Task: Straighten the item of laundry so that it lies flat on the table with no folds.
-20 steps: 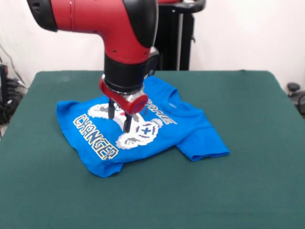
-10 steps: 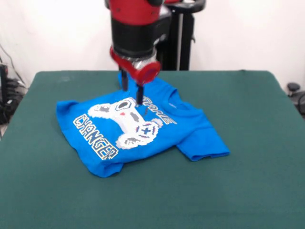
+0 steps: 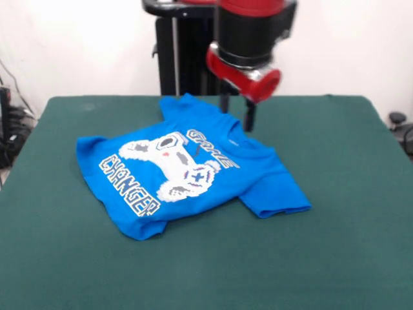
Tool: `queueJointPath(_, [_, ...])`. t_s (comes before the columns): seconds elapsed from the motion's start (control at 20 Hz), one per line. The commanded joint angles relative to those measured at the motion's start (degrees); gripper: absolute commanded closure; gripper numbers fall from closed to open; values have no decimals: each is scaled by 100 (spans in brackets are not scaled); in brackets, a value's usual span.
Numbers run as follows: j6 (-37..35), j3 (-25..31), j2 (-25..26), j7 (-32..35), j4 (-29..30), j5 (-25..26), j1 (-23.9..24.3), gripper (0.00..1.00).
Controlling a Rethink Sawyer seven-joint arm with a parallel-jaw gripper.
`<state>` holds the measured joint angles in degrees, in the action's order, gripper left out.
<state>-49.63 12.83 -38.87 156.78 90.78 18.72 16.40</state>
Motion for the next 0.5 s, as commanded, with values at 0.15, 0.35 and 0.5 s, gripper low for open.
queueJointPath(0.15, [601,-370,1197,1240,-171,-222,-668,0])
queueJointPath(0.35, [832,-545,1581,1397,-608,-294,-892,0])
queueJointPath(0.5, [869,-746,1848,1526,-980,-331,-1073,0])
